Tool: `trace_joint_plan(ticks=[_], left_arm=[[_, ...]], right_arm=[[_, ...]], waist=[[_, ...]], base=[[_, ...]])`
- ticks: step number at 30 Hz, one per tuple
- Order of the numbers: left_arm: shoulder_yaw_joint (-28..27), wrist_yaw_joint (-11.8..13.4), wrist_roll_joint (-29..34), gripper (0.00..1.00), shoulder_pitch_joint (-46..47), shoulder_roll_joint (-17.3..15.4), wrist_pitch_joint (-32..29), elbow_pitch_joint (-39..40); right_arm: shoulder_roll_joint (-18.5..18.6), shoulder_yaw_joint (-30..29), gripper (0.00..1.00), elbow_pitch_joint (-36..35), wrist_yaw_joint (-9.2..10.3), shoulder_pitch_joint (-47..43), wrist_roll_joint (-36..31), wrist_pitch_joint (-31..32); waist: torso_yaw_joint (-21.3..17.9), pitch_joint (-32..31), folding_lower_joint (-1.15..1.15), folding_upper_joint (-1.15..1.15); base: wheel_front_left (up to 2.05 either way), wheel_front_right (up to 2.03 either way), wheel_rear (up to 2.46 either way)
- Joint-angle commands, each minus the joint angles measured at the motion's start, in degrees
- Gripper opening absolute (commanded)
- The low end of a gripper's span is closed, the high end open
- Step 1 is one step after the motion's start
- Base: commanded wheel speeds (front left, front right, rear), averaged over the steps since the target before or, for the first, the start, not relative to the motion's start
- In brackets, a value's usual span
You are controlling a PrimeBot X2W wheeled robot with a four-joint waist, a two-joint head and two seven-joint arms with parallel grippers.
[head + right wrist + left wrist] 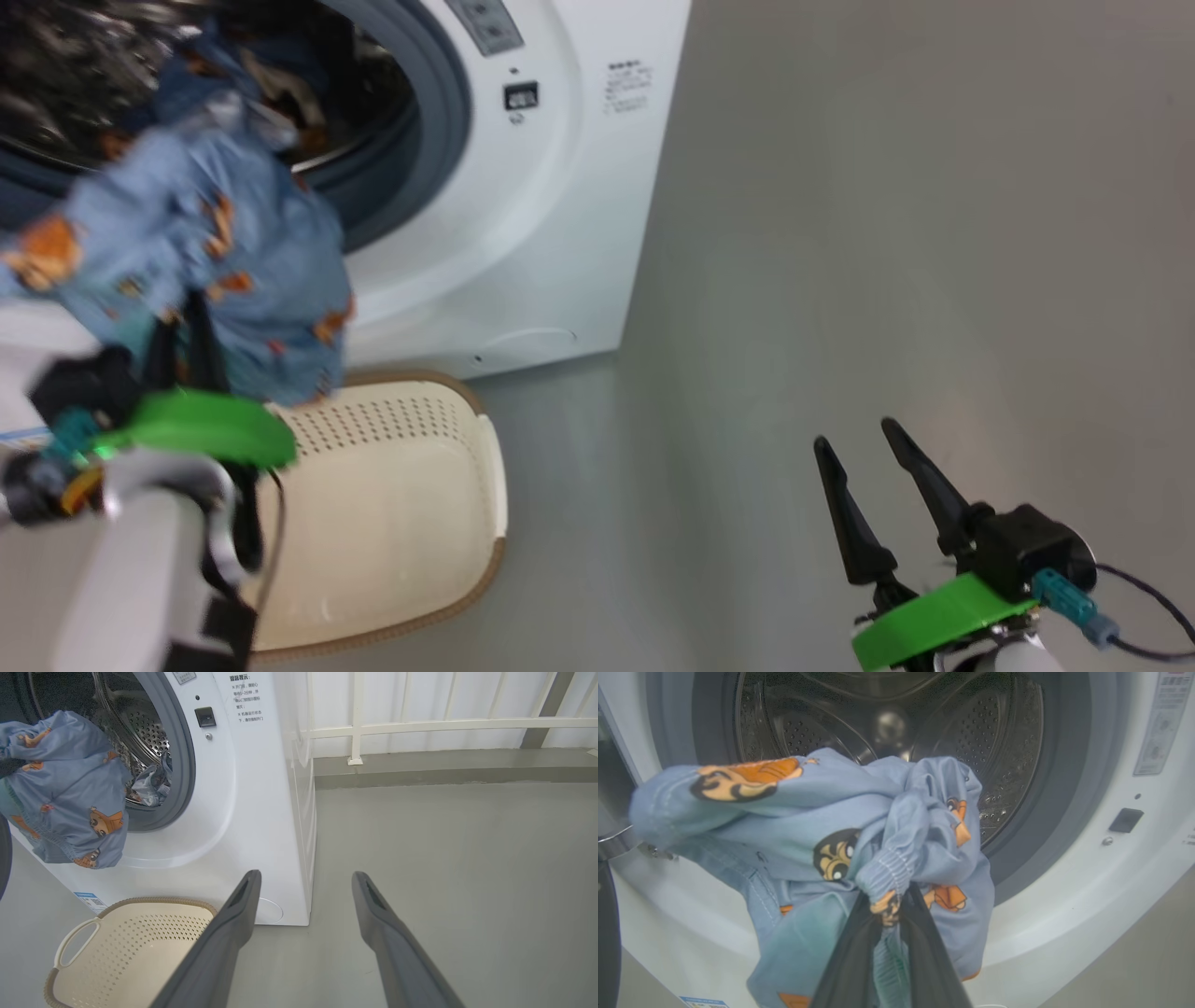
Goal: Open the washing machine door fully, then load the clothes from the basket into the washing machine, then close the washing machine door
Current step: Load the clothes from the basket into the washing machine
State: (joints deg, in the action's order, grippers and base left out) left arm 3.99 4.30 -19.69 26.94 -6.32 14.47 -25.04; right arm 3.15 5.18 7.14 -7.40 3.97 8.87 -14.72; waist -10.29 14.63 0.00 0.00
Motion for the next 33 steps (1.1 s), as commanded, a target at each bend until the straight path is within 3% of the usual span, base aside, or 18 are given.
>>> trace_joint_plan(ticks=[1,8,20,28,33], left_arm=[[-2.47,0.58,0.2,0.0,4.47,-2.67,0.14,-0.55],[-3.25,0.93,1.66,0.0,19.34,-8.36,-1.84,-11.09],[-2.78,2.34,4.01,0.0,38.61,-14.51,-2.46,-24.94],[-1.19,3.05,6.03,0.0,50.15,-16.83,-1.07,-29.36],[-1.3,1.96,5.89,0.0,56.76,-17.51,0.14,-29.01]], right_arm=[[-0.01,1.99,1.0,-1.23,-0.09,2.22,0.97,-0.28],[-0.14,5.5,1.0,-1.19,-0.09,6.28,2.51,-0.28],[0.53,8.98,1.0,-0.27,-0.09,7.97,5.38,-0.28],[1.79,10.58,1.0,0.01,-0.09,8.25,6.69,-0.28],[2.51,10.97,1.0,-0.41,-0.09,8.52,7.37,-0.28]], waist=[[-5.54,6.85,0.0,0.0],[-9.73,13.73,0.0,0.0],[-14.57,22.47,0.0,0.0],[-15.42,27.1,0.0,0.0],[-15.43,29.97,0.0,0.0]], base=[[0.0,0.0,0.0],[0.0,0.0,0.0],[0.0,0.0,0.0],[0.0,0.0,0.0],[0.0,0.0,0.0]])
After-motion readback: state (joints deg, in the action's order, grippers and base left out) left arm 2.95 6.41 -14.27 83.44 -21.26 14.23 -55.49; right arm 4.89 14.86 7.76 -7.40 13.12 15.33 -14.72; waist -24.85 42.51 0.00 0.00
